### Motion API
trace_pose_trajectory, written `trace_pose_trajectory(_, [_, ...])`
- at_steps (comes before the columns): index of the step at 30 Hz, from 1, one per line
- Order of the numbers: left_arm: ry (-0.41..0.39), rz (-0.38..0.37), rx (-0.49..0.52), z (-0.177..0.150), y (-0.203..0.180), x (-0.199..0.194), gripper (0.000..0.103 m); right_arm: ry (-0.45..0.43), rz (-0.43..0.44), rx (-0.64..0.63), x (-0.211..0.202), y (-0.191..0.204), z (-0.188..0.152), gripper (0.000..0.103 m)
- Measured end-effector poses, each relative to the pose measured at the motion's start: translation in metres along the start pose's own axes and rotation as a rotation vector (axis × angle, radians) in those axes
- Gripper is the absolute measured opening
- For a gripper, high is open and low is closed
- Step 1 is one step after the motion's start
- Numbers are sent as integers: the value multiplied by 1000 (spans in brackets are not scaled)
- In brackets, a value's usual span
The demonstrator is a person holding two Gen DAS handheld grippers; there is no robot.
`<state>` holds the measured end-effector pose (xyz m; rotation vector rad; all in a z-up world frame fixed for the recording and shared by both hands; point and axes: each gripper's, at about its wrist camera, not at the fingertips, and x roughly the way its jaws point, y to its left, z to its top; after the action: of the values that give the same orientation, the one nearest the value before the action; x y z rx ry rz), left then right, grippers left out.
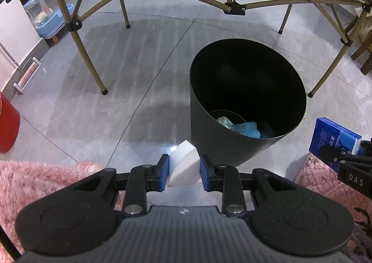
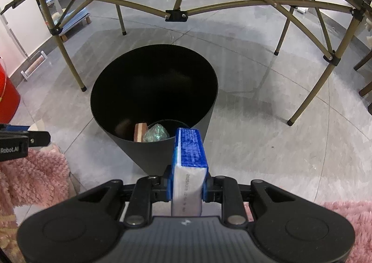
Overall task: Collect trash
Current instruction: 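Lower the white wedge sponge into the bin and open the left tool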
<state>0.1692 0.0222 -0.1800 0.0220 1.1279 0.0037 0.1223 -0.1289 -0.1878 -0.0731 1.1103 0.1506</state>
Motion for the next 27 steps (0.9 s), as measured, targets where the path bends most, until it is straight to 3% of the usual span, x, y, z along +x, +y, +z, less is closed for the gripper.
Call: trace_pose_trajectory(27, [-49, -76, 48, 66, -68, 17, 28, -63, -59, 128, 8, -40, 32, 22])
